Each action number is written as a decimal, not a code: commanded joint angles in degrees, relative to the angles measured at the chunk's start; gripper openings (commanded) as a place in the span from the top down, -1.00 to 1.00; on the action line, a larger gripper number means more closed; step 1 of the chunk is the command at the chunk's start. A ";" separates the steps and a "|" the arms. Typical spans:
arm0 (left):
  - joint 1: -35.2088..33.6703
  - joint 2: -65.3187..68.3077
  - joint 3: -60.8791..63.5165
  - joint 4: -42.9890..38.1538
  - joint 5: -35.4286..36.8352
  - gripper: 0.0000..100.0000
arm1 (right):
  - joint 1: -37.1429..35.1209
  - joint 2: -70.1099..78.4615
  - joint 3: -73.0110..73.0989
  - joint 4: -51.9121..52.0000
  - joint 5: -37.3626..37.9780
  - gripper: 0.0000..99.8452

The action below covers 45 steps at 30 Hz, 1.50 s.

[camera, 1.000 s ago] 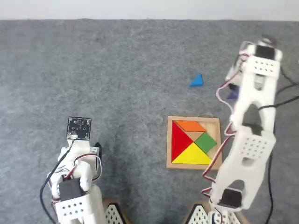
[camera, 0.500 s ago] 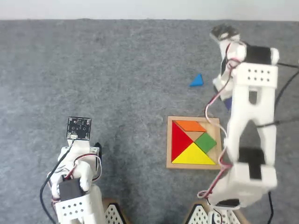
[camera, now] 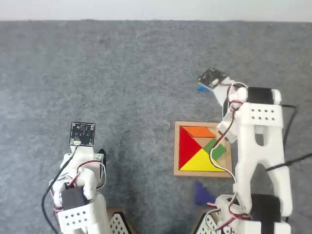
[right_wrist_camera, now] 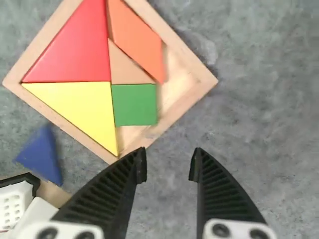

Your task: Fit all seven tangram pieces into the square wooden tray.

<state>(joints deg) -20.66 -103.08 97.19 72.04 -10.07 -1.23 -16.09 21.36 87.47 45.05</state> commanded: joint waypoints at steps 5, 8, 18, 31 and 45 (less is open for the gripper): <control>0.35 -1.14 -0.84 0.35 0.62 0.63 | 3.91 -3.91 0.26 3.03 8.09 0.71; 0.35 -1.14 -0.84 0.35 0.62 0.63 | 8.13 -7.08 1.58 2.59 10.90 0.70; 0.35 -1.14 -0.84 0.35 0.62 0.63 | 12.70 -14.02 15.82 -6.46 11.60 0.70; 0.35 -1.14 -0.84 0.35 0.62 0.63 | 9.45 -14.64 26.29 4.44 36.31 0.70; 0.35 -1.14 -0.84 0.35 0.62 0.63 | -10.15 -14.64 37.27 0.40 33.14 0.38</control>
<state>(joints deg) -20.66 -103.08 97.19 72.04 -10.07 -8.62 -29.01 58.02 89.05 79.78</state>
